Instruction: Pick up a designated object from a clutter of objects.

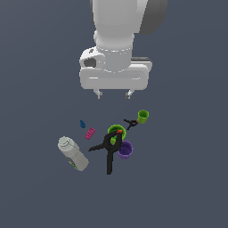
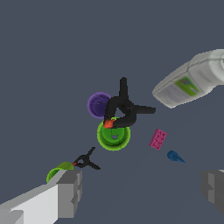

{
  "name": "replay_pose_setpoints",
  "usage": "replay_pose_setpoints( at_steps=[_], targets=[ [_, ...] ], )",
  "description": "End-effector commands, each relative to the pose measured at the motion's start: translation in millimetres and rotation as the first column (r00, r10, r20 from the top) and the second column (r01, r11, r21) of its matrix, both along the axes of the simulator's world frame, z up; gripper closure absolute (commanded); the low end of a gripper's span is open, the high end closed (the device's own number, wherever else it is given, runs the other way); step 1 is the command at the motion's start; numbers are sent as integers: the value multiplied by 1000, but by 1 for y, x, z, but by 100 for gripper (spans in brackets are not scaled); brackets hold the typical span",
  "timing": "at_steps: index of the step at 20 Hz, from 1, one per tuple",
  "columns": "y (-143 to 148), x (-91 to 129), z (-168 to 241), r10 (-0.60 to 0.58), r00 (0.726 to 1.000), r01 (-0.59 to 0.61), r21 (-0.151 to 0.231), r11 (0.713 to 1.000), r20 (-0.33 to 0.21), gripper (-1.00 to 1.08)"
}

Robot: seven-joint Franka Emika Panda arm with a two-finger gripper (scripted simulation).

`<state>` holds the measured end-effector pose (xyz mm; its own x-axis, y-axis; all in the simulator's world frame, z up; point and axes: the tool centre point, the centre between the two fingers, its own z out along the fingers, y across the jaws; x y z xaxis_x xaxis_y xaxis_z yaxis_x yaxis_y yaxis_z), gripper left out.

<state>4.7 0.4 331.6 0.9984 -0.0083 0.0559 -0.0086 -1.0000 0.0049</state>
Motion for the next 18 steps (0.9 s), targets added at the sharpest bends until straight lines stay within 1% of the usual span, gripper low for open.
replay_pose_setpoints(
  at_steps=[1,4,11,18],
  targets=[
    [0,0,0,0,1000,0,0,1000,0,-92],
    [-4,0,1,-7,1000,7,-2,1000,0,-92],
    [-31,-1,8,-50,999,50,-12,999,1,-92],
    [-30,-1,8,-49,999,49,-12,999,1,-92]
  ],
)
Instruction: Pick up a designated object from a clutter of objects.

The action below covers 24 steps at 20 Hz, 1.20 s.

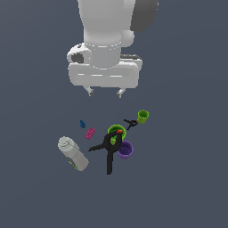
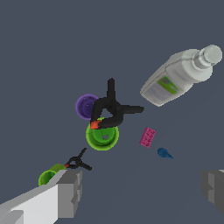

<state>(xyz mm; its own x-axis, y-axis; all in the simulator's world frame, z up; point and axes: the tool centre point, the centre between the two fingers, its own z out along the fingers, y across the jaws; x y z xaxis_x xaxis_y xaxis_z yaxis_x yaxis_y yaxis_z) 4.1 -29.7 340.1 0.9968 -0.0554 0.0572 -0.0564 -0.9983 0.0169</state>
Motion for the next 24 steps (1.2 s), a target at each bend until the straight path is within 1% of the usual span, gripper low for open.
replay_pose_setpoints(
  at_steps=[1,7,12,18,24],
  targets=[
    [-1,0,-2,-3,1000,3,1,1000,-1,-92],
    [-8,5,-23,-31,1000,31,10,999,-5,-92],
    [-20,9,-58,-77,997,77,22,997,-12,-92],
    [-43,11,-119,-164,986,165,36,986,-25,-92],
    [-72,1,-191,-271,962,273,39,961,-41,-92]
  ],
)
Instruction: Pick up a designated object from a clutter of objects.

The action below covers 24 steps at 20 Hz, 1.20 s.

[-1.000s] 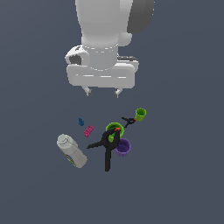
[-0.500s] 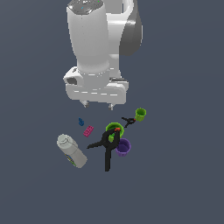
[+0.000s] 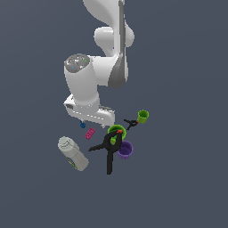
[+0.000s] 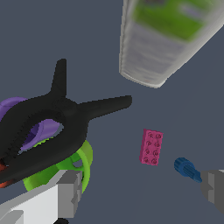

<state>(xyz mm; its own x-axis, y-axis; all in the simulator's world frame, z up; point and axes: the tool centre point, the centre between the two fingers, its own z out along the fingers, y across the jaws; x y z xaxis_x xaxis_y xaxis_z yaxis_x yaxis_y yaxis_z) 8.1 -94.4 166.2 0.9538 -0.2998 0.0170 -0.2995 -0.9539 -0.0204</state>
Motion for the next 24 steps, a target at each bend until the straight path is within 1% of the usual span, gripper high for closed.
replay_pose_setpoints(
  at_steps=[1,6,11,16,20,24],
  targets=[
    [-12,-6,-28,-44,999,44,0,999,-5,-92],
    [-29,-19,-69,-111,994,110,-5,994,-14,-92],
    [-40,-30,-94,-152,988,152,-11,988,-20,-92],
    [-45,-34,-104,-170,985,169,-14,985,-22,-92],
    [-44,-34,-104,-168,986,167,-14,986,-23,-92],
    [-44,-35,-114,-168,985,168,-14,986,-23,-92]
  ],
)
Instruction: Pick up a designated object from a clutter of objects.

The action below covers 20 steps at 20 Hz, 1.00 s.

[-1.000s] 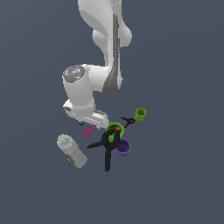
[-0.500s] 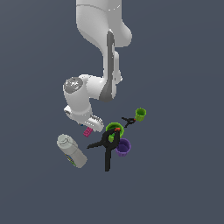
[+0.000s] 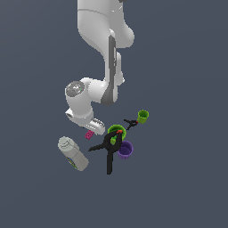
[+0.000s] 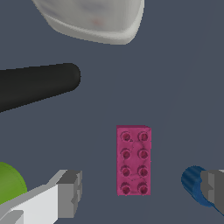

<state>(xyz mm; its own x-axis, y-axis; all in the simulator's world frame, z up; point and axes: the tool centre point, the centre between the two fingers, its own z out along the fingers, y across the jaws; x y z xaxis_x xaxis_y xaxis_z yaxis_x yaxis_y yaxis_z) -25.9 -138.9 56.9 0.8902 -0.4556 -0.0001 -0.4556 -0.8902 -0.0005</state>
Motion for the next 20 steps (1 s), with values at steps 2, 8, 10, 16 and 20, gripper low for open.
replay_pose_setpoints(
  at_steps=[2,8,10,16,20],
  targets=[
    [0,-1,-12,-1,1000,1,0,1000,-1,-92],
    [0,-1,-38,-2,1000,2,0,1000,0,-92],
    [0,-1,-43,-2,1000,2,0,1000,0,-92],
    [0,-1,-45,-2,1000,2,0,1000,0,108],
    [0,-1,-45,-2,1000,2,0,1000,0,108]
  ],
)
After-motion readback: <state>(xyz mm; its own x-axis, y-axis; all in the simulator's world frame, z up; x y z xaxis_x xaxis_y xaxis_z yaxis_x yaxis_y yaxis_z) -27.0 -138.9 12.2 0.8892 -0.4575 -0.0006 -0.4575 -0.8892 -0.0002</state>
